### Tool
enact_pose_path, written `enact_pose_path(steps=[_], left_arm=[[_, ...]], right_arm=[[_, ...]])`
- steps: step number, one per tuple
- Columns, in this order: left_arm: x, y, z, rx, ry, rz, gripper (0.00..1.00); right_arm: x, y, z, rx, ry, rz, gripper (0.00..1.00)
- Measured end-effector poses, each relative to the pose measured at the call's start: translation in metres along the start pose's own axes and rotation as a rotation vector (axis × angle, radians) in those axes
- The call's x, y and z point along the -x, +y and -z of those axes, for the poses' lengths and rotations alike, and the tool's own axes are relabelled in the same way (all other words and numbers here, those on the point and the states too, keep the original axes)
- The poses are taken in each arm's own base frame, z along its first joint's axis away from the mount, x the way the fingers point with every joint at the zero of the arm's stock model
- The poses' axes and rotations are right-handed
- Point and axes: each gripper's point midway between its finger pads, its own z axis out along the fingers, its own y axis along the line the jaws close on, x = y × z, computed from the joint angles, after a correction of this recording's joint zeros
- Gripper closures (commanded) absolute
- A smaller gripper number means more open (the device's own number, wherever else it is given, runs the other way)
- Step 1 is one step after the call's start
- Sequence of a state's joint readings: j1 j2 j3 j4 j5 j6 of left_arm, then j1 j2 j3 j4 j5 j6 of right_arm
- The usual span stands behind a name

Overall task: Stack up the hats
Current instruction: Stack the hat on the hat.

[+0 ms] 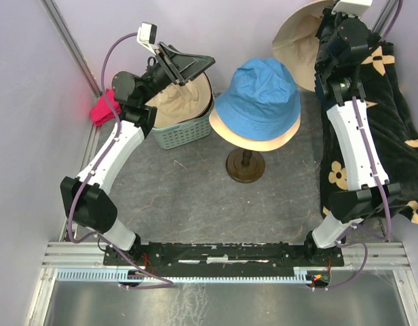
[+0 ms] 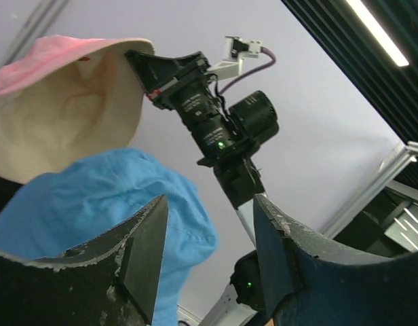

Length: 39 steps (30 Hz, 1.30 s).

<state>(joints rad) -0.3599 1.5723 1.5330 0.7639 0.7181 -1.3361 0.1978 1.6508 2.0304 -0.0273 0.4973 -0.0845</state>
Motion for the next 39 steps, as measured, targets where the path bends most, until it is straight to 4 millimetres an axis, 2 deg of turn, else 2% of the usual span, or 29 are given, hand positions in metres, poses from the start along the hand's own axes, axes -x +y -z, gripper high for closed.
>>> enact_pose_path(steps=[3,5,7,10,15,17,21,26,27,28,33,39], left_arm=[[0.01,0.014,0.003,0.022,-0.016,-0.017,0.31],[0.014,0.024,0.004,0.037,-0.022,-0.016,0.22],[0.016,0.038,0.006,0.054,-0.026,-0.012,0.15],[0.016,0.059,0.007,0.077,-0.022,0.002,0.11],[0.015,0.094,0.008,0.114,-0.007,0.028,0.0],[0.018,0.108,0.009,0.122,-0.009,0.03,0.01],[0.022,0.122,0.012,0.126,-0.018,0.056,0.01],[0.03,0.129,0.02,0.16,-0.06,0.105,0.01],[0.03,0.144,0.03,0.219,-0.112,0.181,0.01],[0.031,0.145,0.03,0.221,-0.115,0.183,0.01],[0.036,0.158,0.034,0.265,-0.188,0.303,0.01],[0.046,0.16,0.034,0.275,-0.254,0.398,0.01]], right_arm=[[0.009,0.016,-0.005,0.038,-0.028,-0.008,0.98],[0.014,0.031,-0.005,0.072,-0.041,-0.009,0.98],[0.017,0.05,-0.002,0.117,-0.053,-0.008,0.98],[0.019,0.082,0.004,0.191,-0.067,-0.002,0.98],[0.013,0.133,0.011,0.305,-0.081,0.006,0.98],[0.006,0.152,0.015,0.351,-0.077,0.012,0.98],[0.0,0.178,0.024,0.412,-0.078,0.029,0.98],[0.003,0.195,0.033,0.453,-0.113,0.021,0.98],[0.004,0.198,0.034,0.462,-0.12,0.019,0.98],[0.001,0.202,0.035,0.475,-0.126,0.018,0.98],[0.002,0.204,0.036,0.481,-0.149,0.011,0.98],[0.0,0.206,0.037,0.488,-0.161,0.008,0.98]])
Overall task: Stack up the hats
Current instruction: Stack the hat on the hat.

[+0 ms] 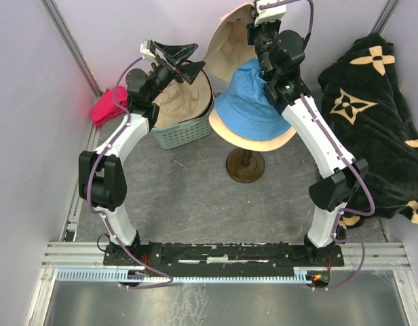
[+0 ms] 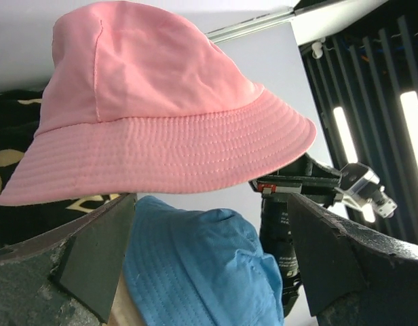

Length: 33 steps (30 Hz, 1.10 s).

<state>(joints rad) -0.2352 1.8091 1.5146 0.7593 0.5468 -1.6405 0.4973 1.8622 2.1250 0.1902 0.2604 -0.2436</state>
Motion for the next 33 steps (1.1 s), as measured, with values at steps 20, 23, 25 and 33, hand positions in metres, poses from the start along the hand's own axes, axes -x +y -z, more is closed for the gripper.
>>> enact_pose_path(steps=[20,23,25,33], left_arm=[[-0.034,0.007,-0.011,0.016,0.036,0.222,0.01],[-0.036,0.015,-0.011,0.03,0.027,0.238,0.01],[-0.036,0.02,-0.011,0.041,0.022,0.247,0.01],[-0.026,0.04,-0.013,0.067,-0.036,0.292,0.01]], right_arm=[[0.015,0.005,0.008,0.032,-0.06,-0.018,0.98],[0.016,0.005,0.009,0.033,-0.064,-0.02,0.98],[0.017,0.004,0.011,0.035,-0.065,-0.02,0.98],[0.024,0.003,0.014,0.042,-0.085,-0.024,0.98]])
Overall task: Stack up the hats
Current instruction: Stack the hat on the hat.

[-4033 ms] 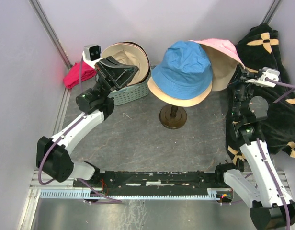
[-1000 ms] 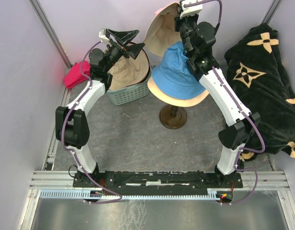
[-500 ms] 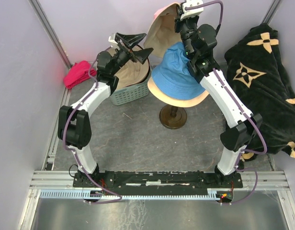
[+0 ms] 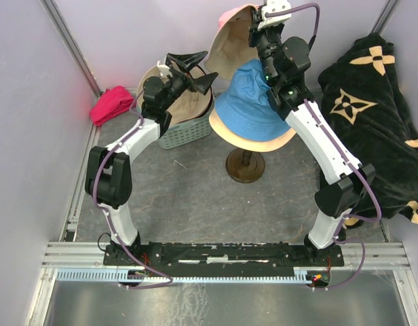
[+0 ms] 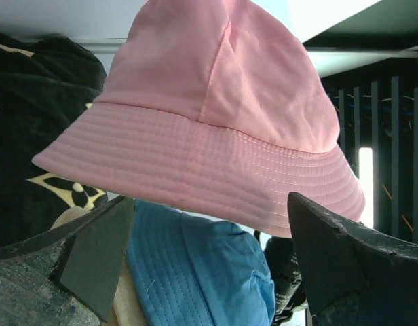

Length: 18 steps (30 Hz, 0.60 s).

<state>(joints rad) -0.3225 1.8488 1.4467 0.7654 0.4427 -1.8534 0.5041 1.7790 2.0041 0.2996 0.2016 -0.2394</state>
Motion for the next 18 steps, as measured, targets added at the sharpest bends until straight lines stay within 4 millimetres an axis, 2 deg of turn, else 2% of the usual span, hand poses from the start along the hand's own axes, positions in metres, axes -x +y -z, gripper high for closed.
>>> enact_pose_path(steps=[9,14,18], left_arm=[[0.013,0.005,-0.009,-0.027,-0.028,0.051,0.0],[0.017,0.005,-0.012,-0.039,-0.04,0.061,0.16],[0.014,-0.005,-0.011,-0.08,-0.029,0.066,0.3]], right_arm=[[0.0,0.005,0.001,0.025,-0.007,-0.006,0.98],[0.004,0.006,0.002,0.033,-0.022,-0.013,0.98],[0.009,0.005,0.005,0.036,-0.036,-0.02,0.98]])
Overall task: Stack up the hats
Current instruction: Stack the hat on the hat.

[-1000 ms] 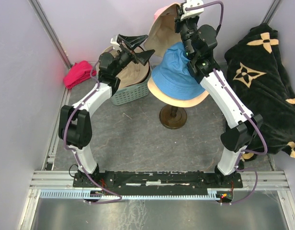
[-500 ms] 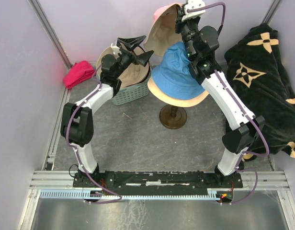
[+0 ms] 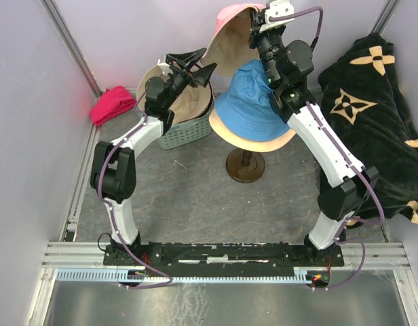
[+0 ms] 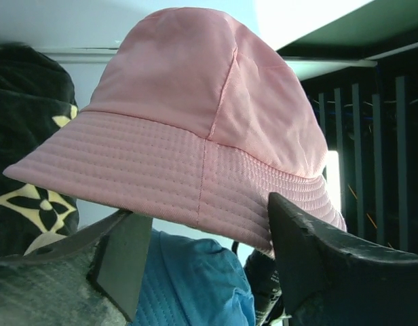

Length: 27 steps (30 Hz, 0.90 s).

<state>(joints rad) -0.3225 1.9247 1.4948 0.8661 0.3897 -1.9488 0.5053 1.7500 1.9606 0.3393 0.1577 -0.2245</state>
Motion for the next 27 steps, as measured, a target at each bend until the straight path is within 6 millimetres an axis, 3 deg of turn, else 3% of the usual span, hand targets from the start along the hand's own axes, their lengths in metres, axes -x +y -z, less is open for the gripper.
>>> enact_pose_path(steps=[7,9,10,11,27], left_arm=[[-0.002,-0.008,-0.008,-0.064,0.03,0.004,0.56],[-0.003,-0.006,-0.009,-0.07,0.038,0.008,0.75],[-0.004,-0.004,-0.011,-0.07,0.041,0.011,0.93],[-0.005,-0.004,-0.011,-0.072,0.044,0.015,0.97],[-0.014,-0.036,-0.031,-0.232,0.122,-0.047,0.97]], right_arm=[[0.008,-0.001,0.004,0.006,-0.014,-0.013,0.98],[0.01,0.0,0.006,0.012,-0.018,-0.016,0.98],[0.011,0.0,0.006,0.014,-0.02,-0.017,0.98],[0.012,0.0,0.006,0.017,-0.021,-0.018,0.98],[0.028,-0.007,0.014,0.01,-0.047,0.02,0.98]])
